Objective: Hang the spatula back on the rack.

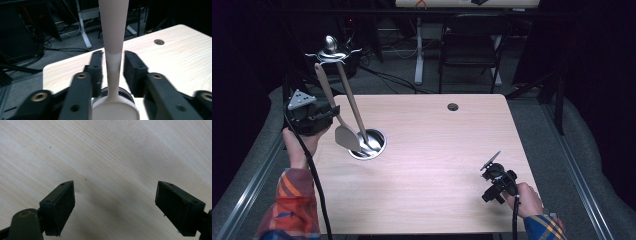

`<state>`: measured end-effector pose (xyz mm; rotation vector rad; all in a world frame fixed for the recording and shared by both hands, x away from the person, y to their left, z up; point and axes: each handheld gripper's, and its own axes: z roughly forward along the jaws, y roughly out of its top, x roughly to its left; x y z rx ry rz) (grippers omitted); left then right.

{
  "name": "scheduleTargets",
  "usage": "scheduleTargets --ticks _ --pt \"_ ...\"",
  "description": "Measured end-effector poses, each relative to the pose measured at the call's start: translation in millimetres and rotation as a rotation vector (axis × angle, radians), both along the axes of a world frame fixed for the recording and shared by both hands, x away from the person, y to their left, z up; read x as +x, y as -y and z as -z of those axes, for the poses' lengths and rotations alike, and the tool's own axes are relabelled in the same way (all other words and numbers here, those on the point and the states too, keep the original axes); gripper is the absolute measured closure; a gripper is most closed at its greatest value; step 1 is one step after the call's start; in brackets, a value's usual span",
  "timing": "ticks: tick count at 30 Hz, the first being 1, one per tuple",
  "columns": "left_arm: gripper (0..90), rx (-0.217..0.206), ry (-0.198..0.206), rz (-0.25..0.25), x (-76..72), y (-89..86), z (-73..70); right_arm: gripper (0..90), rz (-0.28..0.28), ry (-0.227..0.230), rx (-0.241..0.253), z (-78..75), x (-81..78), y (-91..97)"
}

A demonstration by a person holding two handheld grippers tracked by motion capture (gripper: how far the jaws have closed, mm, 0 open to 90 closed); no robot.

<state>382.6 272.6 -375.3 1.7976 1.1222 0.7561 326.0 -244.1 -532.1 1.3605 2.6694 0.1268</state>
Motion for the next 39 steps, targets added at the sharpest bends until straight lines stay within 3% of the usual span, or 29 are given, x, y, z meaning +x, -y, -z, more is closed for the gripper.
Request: scheduleTargets --ticks 4,6,11,12,16,20,27,33,39 --pt "48.5 0.011 -0.027 -0.007 -1.2 3.4 -2.8 15.7 0.016 0.002 0.011 0.1 -1.0 0.1" --pt "42.8 0.011 -0.036 -0.014 -2.1 4.4 -4.3 15.7 -0.004 -0.013 -0.01 -2.3 0.3 0.8" --pt "32.8 0.013 -0.06 -0.007 -4.6 7.3 -5.9 15.7 0.002 0.011 0.018 -0.6 -1.4 -0.2" --pt "24.9 0.019 -0.064 -0.015 -5.2 9.1 -6.6 15.7 -0.001 0.013 0.017 -0.7 -1.5 -0.2" --pt "15.6 0.031 -0.066 -0.008 -9.4 13.8 -9.8 15.7 -0.002 0.01 0.016 -1.0 -1.7 -0.3" --pt "11.9 0.046 -0.073 -0.002 -13.8 17.3 -12.8 15.7 -0.002 0.009 0.015 -1.1 -1.8 -0.2" --pt "6.8 0.115 -0.093 -0.011 -23.9 24.0 -11.6 15.7 -0.001 0.004 0.017 -0.7 -1.9 -0.4" --pt "0.0 0.139 -0.117 -0.028 -31.4 27.3 -0.8 15.7 -0.003 0.002 0.017 -0.9 -1.9 -0.8" --pt "0.0 0.152 -0.144 -0.033 -31.1 34.2 15.2 15.7 0.001 0.013 0.025 -0.4 -2.6 -0.8"
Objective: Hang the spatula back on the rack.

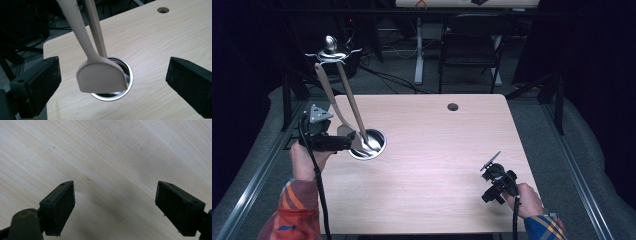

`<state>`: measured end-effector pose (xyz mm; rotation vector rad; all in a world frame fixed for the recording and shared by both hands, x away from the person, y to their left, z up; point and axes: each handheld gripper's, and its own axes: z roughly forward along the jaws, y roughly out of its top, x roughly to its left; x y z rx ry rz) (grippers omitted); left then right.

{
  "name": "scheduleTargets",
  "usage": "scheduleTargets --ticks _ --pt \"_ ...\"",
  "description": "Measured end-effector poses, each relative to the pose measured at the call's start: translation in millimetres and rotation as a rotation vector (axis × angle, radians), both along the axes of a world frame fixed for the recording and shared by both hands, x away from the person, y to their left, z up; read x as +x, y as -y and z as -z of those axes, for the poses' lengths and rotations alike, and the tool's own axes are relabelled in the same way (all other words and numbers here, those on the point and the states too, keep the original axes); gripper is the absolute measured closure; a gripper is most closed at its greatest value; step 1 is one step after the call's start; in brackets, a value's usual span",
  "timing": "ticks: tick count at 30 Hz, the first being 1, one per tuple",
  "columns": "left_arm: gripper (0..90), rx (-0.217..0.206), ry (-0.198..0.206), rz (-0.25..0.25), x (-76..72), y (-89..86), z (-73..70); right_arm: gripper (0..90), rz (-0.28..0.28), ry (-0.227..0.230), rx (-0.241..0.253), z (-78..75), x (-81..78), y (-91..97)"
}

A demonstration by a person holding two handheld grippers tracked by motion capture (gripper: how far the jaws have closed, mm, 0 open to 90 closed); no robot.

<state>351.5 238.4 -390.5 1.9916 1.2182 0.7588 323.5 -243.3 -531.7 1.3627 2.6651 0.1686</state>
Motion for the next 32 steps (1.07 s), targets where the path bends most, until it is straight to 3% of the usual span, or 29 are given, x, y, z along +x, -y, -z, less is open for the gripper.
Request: scheduleTargets --ticks 2,5,11,16,19,20,22,23,26,29,32 --pt "0.0 0.008 -0.01 0.002 0.6 3.1 4.9 15.7 -0.025 -0.023 -0.031 -2.9 1.8 0.9" --pt "0.0 0.02 -0.021 0.006 0.6 8.0 12.7 15.7 -0.007 -0.006 -0.005 -0.5 0.3 0.7" --pt "0.0 0.044 -0.036 0.005 -0.6 17.3 31.6 15.7 -0.02 -0.02 -0.015 -1.9 0.8 0.4" --pt "0.0 0.038 -0.056 0.004 -6.0 20.7 54.9 15.7 -0.018 -0.029 -0.02 -2.3 0.9 0.1" --pt "0.0 0.087 -0.113 0.035 -11.8 26.1 78.9 15.8 -0.017 -0.023 -0.021 -1.0 1.0 0.7" --pt "0.0 0.098 -0.135 0.044 -12.6 27.3 83.5 15.8 0.024 0.018 0.031 4.0 -1.9 -0.5" --pt "0.0 0.103 -0.146 0.062 -13.7 28.3 87.1 15.7 -0.02 -0.016 -0.016 -0.2 0.6 0.3" --pt "0.0 0.106 -0.14 0.064 -13.6 28.5 88.1 15.7 0.018 0.016 0.027 3.5 -2.0 -1.1" --pt "0.0 0.104 -0.126 0.044 -12.0 25.7 88.4 15.7 -0.038 -0.037 -0.036 -2.4 1.5 -0.2" --pt "0.0 0.086 -0.116 0.007 -8.7 17.0 89.1 15.7 -0.013 -0.017 -0.012 0.2 -0.6 -1.4" --pt "0.0 0.071 -0.113 -0.015 -6.3 11.1 90.7 15.7 -0.033 -0.014 -0.022 1.3 -0.3 -1.7"
